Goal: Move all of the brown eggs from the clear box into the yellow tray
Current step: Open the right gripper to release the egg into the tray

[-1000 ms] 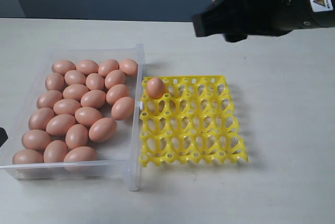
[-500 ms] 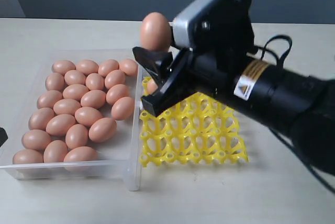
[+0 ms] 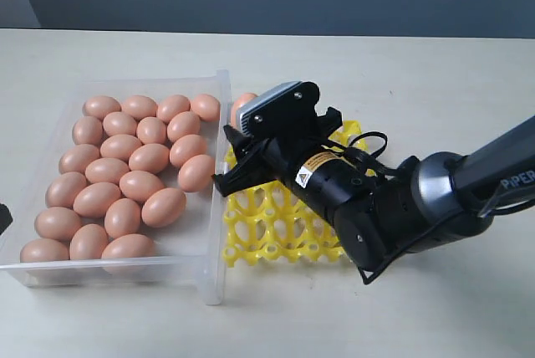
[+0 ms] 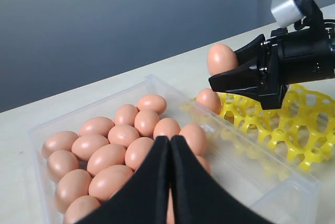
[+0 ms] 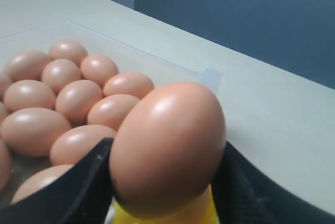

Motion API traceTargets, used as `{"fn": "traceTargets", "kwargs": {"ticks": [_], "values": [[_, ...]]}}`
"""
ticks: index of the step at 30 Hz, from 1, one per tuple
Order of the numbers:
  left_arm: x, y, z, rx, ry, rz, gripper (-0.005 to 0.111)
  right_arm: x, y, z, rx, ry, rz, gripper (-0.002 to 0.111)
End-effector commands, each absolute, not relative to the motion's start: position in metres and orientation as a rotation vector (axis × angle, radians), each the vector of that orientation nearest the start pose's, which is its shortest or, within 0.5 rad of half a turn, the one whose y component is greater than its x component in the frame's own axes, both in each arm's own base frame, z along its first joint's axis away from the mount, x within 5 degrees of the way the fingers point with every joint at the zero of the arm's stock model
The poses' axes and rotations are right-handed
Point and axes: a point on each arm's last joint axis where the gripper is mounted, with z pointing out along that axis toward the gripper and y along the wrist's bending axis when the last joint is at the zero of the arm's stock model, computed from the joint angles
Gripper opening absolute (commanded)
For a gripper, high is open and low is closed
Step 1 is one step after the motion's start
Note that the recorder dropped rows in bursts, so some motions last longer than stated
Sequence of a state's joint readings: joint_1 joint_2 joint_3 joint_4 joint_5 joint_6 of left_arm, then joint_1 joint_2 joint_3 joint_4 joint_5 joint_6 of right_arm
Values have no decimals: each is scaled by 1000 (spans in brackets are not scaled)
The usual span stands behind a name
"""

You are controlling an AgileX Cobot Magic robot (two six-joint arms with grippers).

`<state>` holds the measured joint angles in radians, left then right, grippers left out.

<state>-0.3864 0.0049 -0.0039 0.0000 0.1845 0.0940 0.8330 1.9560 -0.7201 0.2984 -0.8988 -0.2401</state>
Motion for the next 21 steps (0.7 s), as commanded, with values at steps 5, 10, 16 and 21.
{"fn": "traceTargets", "kwargs": {"ticks": [5,10,16,21], "values": [[52,-21,197,395,1624,-233,0,253,242,115,-680,1827,309,-1],[52,-22,197,395,1622,-234,0,254,241,115,-663,1841,305,-1],[52,-22,197,395,1622,-234,0,254,241,114,-664,1843,305,21],[52,-22,197,395,1622,-234,0,253,241,114,-666,1847,305,48]]}}
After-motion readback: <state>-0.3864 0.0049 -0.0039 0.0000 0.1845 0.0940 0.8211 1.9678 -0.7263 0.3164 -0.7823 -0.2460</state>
